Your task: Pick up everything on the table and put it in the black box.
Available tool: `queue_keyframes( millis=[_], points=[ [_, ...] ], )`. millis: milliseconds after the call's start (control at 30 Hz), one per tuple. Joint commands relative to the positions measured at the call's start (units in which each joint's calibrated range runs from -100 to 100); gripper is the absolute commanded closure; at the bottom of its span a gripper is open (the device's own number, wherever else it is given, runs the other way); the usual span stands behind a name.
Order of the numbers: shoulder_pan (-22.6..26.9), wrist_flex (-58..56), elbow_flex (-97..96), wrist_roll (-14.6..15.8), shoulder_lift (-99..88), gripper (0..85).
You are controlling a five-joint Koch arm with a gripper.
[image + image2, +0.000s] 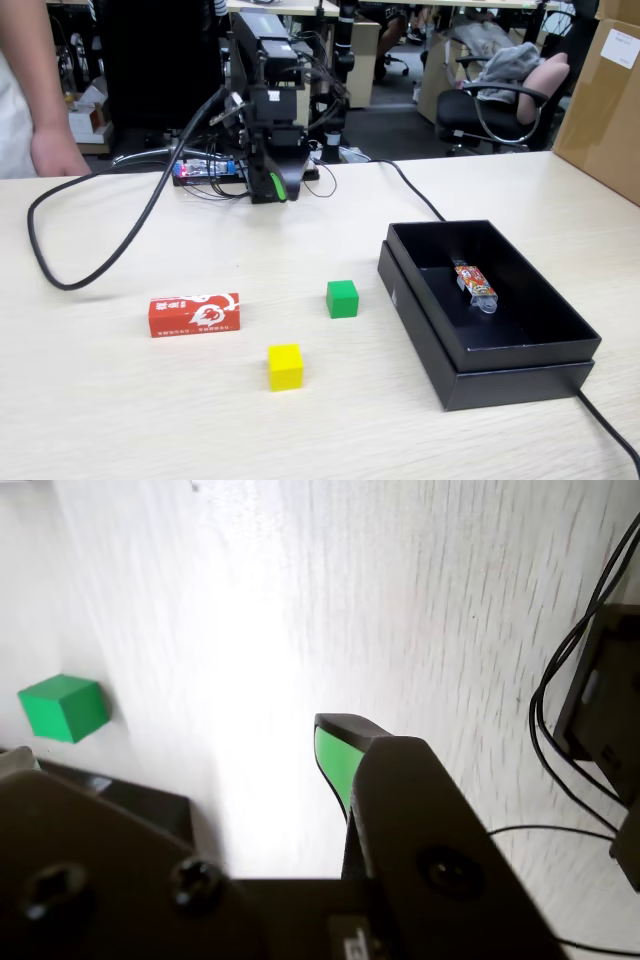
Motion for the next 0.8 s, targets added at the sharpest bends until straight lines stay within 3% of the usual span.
queue_keyframes(
  millis=[0,367,567,767],
  points=[
    [1.12,-7.21,9.09,0.88,0.77,33.1],
    [0.93,-13.17,19.24,0.39,7.54,27.5],
    [1.37,-15.59,23.77,1.47,14.2,33.7],
    [2.34,-14.98,28.76,1.61,24.76,34.6]
  ],
)
